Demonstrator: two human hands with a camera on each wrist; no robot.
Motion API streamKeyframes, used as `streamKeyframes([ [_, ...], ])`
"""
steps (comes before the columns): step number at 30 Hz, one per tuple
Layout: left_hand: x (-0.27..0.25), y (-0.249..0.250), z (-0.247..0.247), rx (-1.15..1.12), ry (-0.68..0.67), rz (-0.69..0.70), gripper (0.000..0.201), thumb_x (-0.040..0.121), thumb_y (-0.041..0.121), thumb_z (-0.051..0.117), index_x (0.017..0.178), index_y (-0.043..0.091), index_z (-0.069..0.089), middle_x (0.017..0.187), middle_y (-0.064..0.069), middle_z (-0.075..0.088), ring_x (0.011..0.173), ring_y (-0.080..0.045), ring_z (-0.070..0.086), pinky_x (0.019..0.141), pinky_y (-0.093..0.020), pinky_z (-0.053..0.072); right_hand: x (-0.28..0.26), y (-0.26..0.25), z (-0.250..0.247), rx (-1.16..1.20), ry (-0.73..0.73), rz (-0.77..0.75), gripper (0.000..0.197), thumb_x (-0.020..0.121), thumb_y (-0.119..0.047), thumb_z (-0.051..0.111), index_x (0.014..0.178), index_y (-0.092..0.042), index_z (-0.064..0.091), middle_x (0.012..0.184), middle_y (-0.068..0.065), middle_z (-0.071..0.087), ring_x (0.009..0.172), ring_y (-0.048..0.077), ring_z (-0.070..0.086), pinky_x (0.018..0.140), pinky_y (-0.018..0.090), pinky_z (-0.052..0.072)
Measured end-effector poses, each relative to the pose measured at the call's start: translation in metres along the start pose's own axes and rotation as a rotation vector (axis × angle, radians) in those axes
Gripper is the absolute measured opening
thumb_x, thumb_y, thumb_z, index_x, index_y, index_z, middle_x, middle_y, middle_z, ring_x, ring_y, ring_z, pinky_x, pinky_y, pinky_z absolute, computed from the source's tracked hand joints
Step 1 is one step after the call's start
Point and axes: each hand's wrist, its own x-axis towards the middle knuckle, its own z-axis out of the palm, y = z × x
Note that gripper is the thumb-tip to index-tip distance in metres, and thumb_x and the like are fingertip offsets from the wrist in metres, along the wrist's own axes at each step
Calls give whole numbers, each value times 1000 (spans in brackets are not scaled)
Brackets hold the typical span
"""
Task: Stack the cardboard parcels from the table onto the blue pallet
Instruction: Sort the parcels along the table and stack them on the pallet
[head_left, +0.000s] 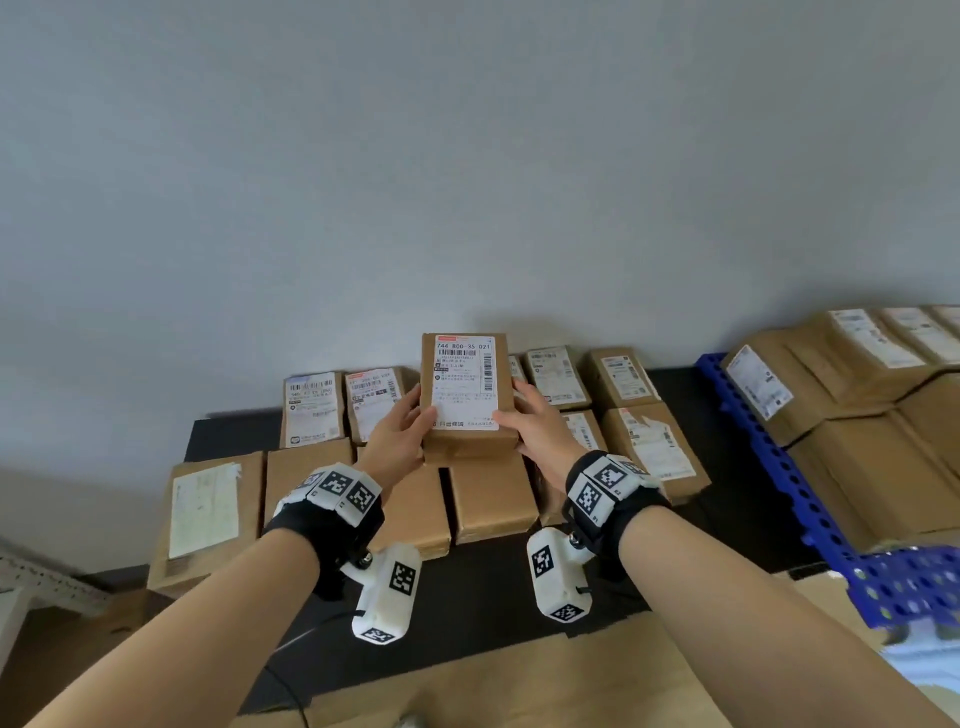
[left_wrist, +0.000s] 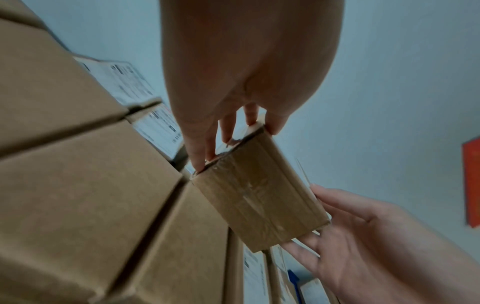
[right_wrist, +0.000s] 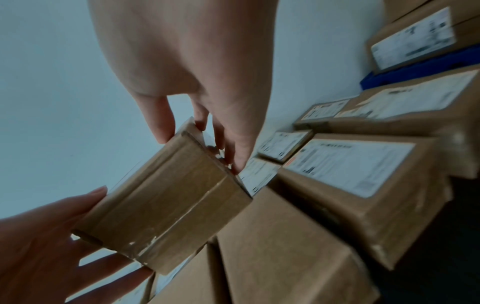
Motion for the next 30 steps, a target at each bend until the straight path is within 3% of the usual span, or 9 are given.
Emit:
streamKeyframes([
  [2, -6, 0, 28, 14, -36, 1, 50, 98, 30, 45, 145, 33, 29, 132, 2, 54, 106, -12, 56, 82, -31, 46, -15, 8, -28, 47, 34, 4, 60, 90, -8, 56, 143, -26, 36, 135, -2, 55, 123, 19, 52, 105, 42, 41],
  [5, -18, 1, 74, 57, -87, 2, 49, 97, 31, 45, 144, 35, 31, 134, 2, 52, 119, -18, 49, 91, -39, 43, -43, 18, -74, 90, 73, -10, 58, 91, -5, 54, 143, -23, 35, 128, -5, 54, 121, 18, 53, 99, 34, 45],
  [9, -40, 1, 143, 74, -141, 19, 48, 98, 27, 45, 143, 34, 31, 132, 2, 52, 118, -19, 49, 94, -41, 44, -80, 38, -136, 126, 140, -28, 55, 90, -7, 56, 136, -31, 38, 137, 0, 51, 122, 21, 53, 103, 46, 44],
  [11, -51, -1, 178, 91, -162, 27, 48, 98, 28, 45, 143, 34, 30, 134, 2, 51, 118, -19, 49, 99, -44, 43, -99, 47, -169, 141, 176, -25, 58, 91, -6, 55, 141, -27, 34, 135, 0, 51, 122, 23, 53, 102, 47, 45],
  [15, -77, -4, 252, 92, -198, 39, 48, 98, 27, 43, 145, 30, 29, 130, 3, 52, 104, -13, 54, 83, -32, 47, -134, 68, -235, 155, 215, -39, 60, 90, -6, 56, 142, -26, 34, 137, 2, 52, 120, 19, 54, 102, 44, 46],
  [20, -101, -10, 332, 78, -225, 25, 47, 98, 25, 44, 143, 31, 31, 121, 4, 57, 90, -9, 55, 85, -36, 48, -173, 88, -307, 146, 266, -37, 56, 91, -3, 53, 141, -20, 36, 136, 4, 53, 122, 20, 53, 105, 42, 43],
  [22, -108, -9, 361, 74, -241, 18, 48, 98, 24, 44, 144, 30, 30, 127, 0, 55, 92, -10, 57, 79, -32, 51, -185, 93, -332, 131, 282, -45, 55, 92, -2, 52, 142, -19, 35, 136, 3, 52, 123, 21, 52, 105, 41, 43],
  [26, -117, -7, 406, 124, -287, 30, 48, 99, 23, 41, 145, 30, 27, 119, 2, 56, 91, -9, 57, 66, -23, 48, -195, 104, -374, 81, 321, -63, 56, 91, -3, 53, 142, -20, 37, 136, 2, 54, 122, 20, 52, 105, 43, 42],
  [30, -111, -5, 438, 162, -304, 20, 53, 98, 24, 44, 147, 32, 24, 128, 2, 55, 106, -16, 56, 78, -29, 49, -198, 110, -405, 90, 340, -73, 56, 92, -2, 52, 144, -16, 35, 136, 3, 54, 121, 18, 53, 104, 41, 44],
])
